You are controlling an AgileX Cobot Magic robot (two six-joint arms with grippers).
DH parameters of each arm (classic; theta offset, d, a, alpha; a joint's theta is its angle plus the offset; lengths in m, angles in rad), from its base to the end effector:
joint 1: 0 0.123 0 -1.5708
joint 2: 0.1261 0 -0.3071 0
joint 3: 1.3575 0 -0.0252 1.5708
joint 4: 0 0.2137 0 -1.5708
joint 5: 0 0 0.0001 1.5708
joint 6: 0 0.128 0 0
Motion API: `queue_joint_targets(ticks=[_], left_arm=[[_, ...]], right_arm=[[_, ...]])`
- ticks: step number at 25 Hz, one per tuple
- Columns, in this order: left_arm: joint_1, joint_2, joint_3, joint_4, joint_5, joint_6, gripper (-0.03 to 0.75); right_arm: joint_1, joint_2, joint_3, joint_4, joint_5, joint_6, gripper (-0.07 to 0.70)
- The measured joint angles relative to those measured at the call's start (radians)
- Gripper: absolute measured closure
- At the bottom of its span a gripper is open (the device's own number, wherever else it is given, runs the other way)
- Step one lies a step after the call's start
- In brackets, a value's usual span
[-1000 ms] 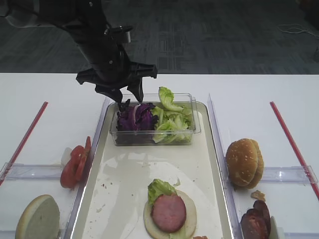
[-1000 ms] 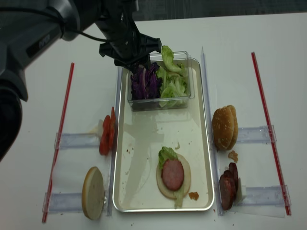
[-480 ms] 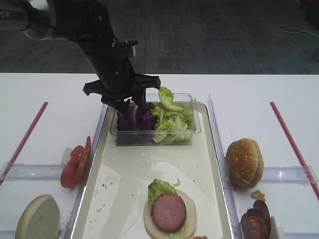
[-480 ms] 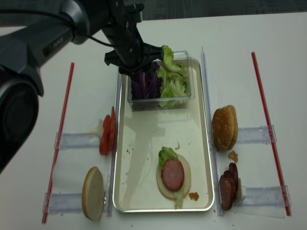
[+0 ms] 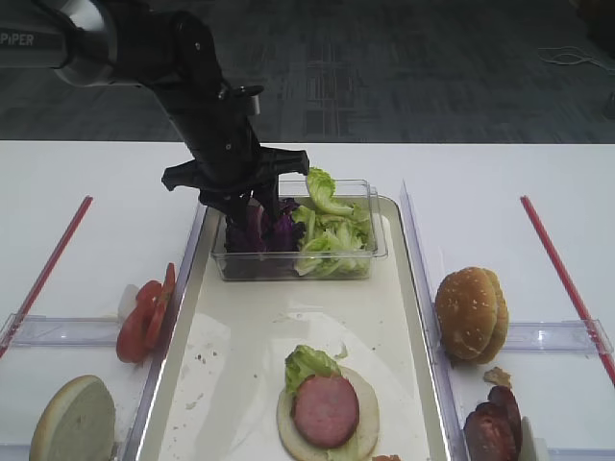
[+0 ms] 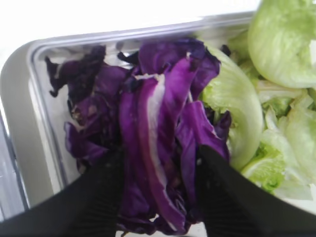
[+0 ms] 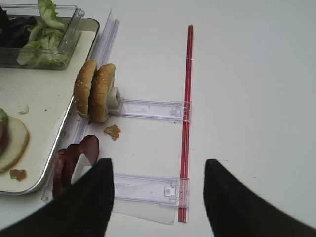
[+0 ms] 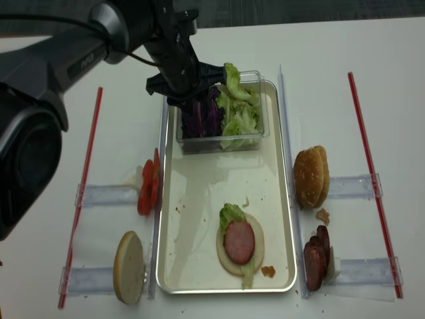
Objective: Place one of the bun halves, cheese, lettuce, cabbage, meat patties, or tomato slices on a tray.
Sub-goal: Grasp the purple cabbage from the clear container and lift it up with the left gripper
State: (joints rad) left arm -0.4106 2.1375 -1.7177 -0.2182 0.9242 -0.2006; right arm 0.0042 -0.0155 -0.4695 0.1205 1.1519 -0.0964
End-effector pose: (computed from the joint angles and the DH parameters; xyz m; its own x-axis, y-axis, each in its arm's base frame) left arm 0.4006 -0.1986 0.1939 -0.9661 0.0690 -0.2487 0.1351 0.9563 -0.2594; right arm -0.0327 0.0139 0.2243 -0.5404 -0.0492 -0.8400 -0.1218 0.9923 0.0203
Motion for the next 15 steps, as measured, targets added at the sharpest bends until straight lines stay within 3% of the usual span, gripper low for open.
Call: queue_joint_targets(ticks=[15], left_arm=[[0.015,0.0,0.0,-0.005,-0.027,-0.002,0.407]], right_arm=[[0.0,0.0,0.0,0.0,0.0,0.0,0.204]])
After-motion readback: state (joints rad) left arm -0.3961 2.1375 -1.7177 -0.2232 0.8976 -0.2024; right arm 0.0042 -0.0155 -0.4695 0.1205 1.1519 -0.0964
